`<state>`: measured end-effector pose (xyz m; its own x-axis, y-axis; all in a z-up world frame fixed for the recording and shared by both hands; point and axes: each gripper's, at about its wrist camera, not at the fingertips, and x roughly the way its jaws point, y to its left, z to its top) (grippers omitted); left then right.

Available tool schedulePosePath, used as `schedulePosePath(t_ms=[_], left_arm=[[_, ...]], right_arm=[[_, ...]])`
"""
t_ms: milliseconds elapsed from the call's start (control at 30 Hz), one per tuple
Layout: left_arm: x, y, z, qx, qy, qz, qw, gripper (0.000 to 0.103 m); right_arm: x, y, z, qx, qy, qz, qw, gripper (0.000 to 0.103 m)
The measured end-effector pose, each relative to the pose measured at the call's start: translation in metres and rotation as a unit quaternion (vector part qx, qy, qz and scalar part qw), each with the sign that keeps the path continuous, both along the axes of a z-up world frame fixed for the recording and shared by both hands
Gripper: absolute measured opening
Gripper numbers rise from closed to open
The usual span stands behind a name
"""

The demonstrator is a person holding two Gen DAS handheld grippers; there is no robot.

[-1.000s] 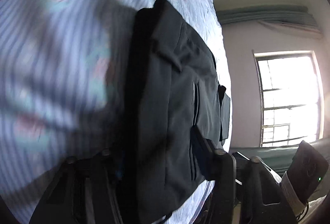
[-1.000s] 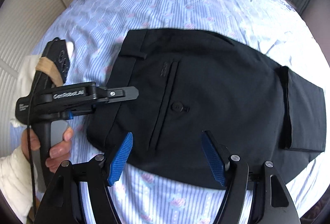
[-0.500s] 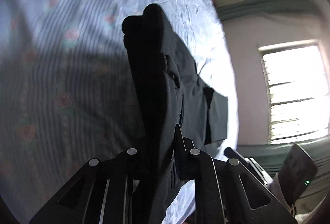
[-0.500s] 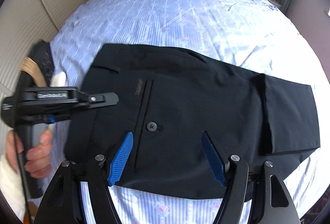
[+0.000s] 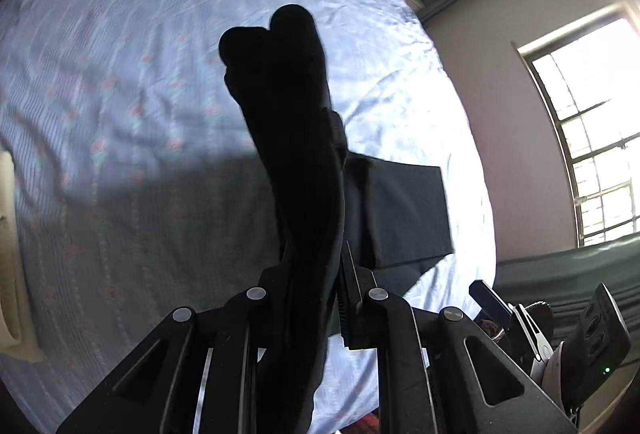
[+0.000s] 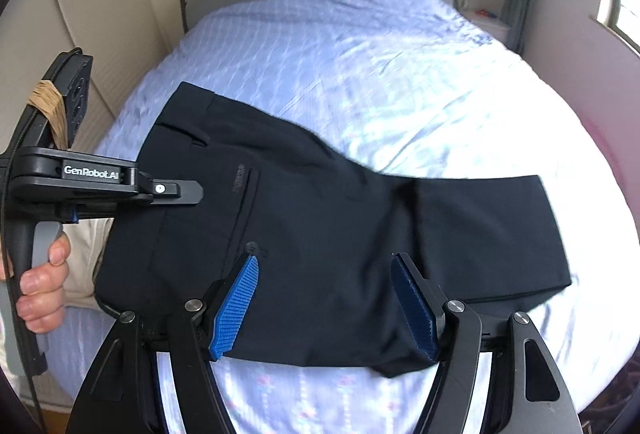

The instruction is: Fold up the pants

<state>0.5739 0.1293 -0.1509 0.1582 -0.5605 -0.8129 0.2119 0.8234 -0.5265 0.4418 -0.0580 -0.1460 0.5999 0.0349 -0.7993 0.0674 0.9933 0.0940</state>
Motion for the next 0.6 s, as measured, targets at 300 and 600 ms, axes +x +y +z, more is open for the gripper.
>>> schedulePosePath(t_ms=[300,600], left_arm=[[-0.038,-0.106,0.05,0.055,-0.037,0.018,0.9976,0.017],[-0.029,-0.221,0.047,0.149,-0.001,0.145,0.9782,0.017]], right_arm=[[-0.052,-0.13,0.033,0.024,-0.043,-0.009,0.999,0.07],[-0.057,-0.262,0.056,0.039,-0.062,0.016,0.997,0.07]])
